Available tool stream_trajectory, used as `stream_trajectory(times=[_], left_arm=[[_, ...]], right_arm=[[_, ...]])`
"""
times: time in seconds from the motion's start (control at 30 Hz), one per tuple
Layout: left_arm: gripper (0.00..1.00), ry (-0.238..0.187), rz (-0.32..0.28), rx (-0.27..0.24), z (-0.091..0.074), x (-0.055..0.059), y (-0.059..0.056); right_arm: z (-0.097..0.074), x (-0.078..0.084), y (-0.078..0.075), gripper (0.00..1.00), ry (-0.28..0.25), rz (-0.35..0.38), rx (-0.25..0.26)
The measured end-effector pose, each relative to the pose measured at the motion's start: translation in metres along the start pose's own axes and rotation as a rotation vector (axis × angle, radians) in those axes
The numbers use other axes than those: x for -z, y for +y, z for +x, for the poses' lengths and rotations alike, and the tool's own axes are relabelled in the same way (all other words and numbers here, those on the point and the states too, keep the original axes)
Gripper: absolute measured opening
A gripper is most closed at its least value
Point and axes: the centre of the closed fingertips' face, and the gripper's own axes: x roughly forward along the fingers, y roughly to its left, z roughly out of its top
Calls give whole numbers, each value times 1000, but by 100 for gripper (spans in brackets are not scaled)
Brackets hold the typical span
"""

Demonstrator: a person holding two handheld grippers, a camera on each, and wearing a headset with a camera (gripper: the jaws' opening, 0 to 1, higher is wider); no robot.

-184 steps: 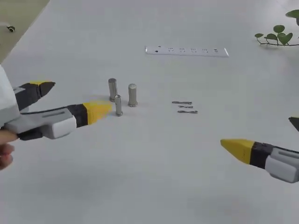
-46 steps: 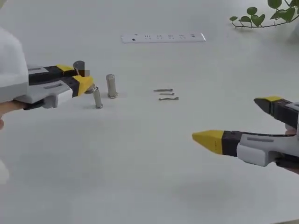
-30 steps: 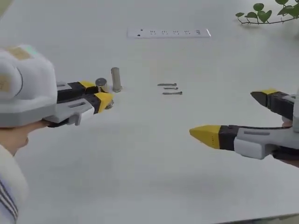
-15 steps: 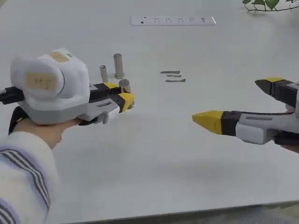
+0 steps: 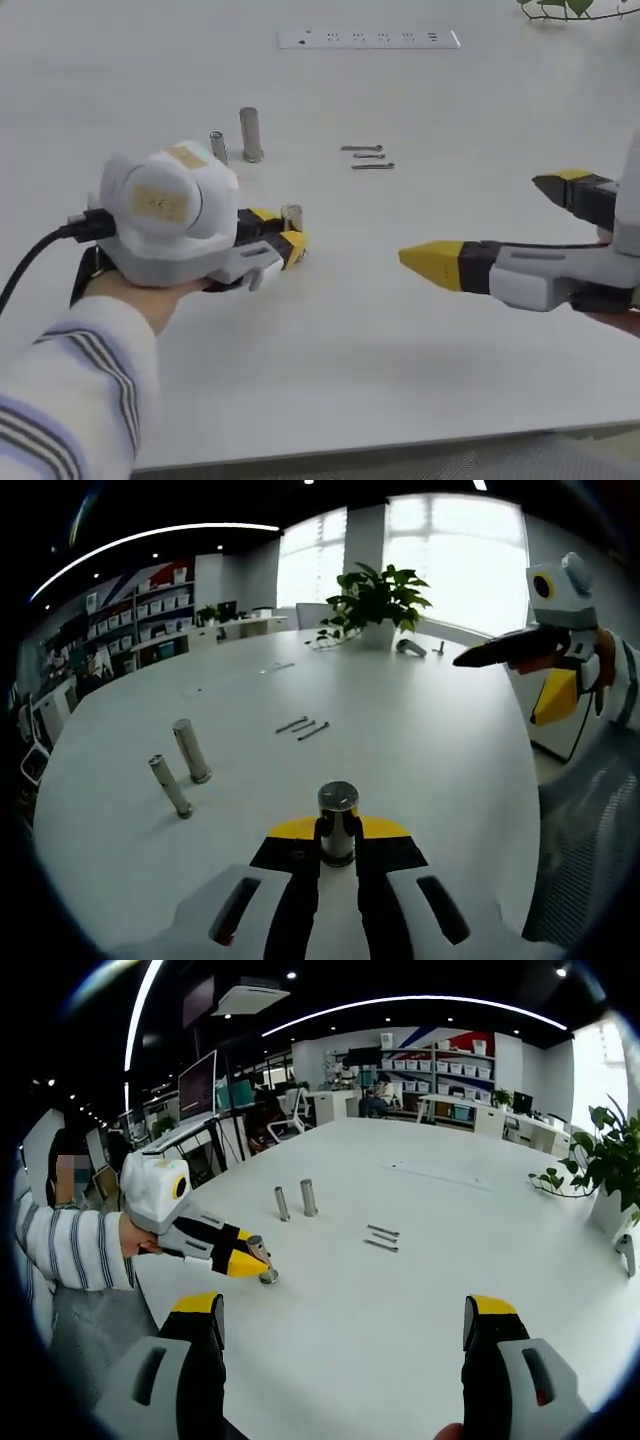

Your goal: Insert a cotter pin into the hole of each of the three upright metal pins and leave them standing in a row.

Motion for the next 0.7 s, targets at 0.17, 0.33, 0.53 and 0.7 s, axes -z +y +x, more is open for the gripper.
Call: stream_trajectory(times=[0.17, 0.33, 0.53, 0.7], left_arm=[[9, -3, 3, 1, 2, 1, -2], [9, -8, -6, 4, 3, 2, -2], [9, -4, 7, -1, 4, 6, -3], [9, -8, -8, 2, 4, 6, -5]], right_arm=[[0, 1, 0, 99, 5, -3, 0], [0, 1, 1, 99, 8, -5, -2], [1, 2, 2, 99, 9, -2, 0], [1, 4, 1, 99, 12, 4, 3]])
